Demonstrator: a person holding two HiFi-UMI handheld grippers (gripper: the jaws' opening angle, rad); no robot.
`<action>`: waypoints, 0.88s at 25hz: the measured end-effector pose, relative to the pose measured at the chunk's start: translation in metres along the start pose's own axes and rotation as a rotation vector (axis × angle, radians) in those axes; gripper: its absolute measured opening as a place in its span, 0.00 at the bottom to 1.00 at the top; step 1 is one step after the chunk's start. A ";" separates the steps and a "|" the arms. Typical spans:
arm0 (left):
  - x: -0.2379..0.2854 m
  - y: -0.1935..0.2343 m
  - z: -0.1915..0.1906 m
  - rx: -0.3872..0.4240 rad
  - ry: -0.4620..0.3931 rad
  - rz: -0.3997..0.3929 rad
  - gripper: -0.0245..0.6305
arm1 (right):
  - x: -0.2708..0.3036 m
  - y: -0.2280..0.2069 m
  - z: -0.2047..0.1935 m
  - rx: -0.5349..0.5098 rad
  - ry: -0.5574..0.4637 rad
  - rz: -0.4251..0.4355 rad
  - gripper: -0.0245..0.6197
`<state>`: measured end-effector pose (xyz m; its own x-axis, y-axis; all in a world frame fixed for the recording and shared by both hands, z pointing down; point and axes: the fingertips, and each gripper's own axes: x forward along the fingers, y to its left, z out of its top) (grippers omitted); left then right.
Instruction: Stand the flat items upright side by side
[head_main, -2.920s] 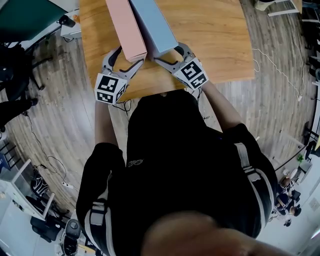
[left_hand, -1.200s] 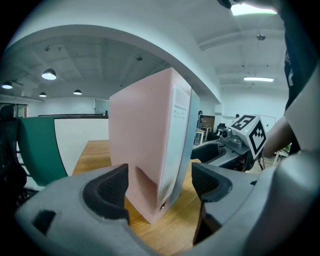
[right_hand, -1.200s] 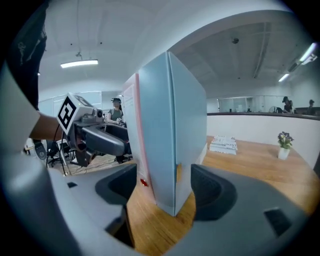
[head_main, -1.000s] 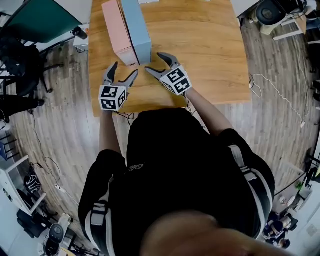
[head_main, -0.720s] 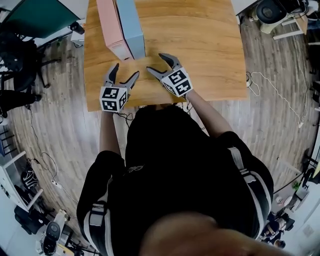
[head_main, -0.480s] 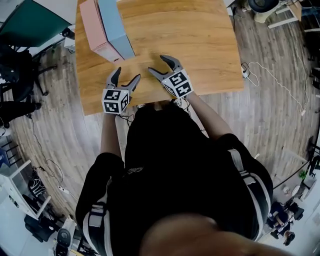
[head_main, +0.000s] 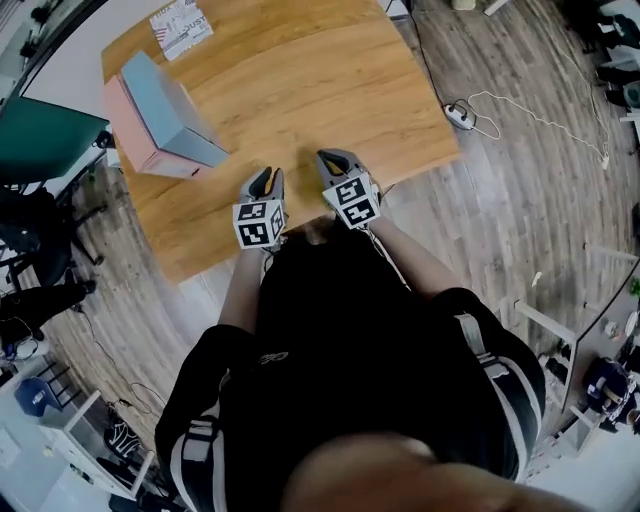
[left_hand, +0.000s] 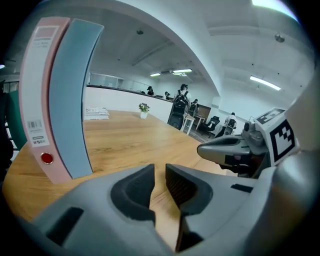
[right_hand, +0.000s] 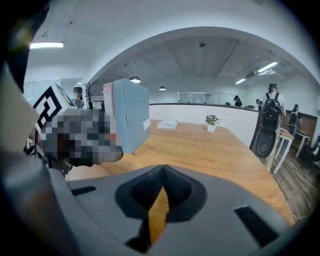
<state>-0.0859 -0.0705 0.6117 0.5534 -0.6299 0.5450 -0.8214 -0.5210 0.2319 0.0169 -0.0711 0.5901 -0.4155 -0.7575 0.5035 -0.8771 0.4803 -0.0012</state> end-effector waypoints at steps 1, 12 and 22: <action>0.005 -0.006 -0.001 0.001 0.009 -0.004 0.11 | -0.004 -0.003 -0.006 0.010 0.009 -0.012 0.05; 0.014 -0.046 0.058 0.094 -0.061 -0.023 0.04 | -0.046 -0.046 0.015 0.049 -0.071 -0.128 0.05; -0.038 -0.063 0.186 0.180 -0.331 0.013 0.04 | -0.082 -0.059 0.149 0.002 -0.337 -0.171 0.05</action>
<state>-0.0292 -0.1214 0.4264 0.5820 -0.7737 0.2503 -0.8075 -0.5863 0.0650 0.0667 -0.1035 0.4203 -0.3186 -0.9298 0.1841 -0.9410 0.3336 0.0562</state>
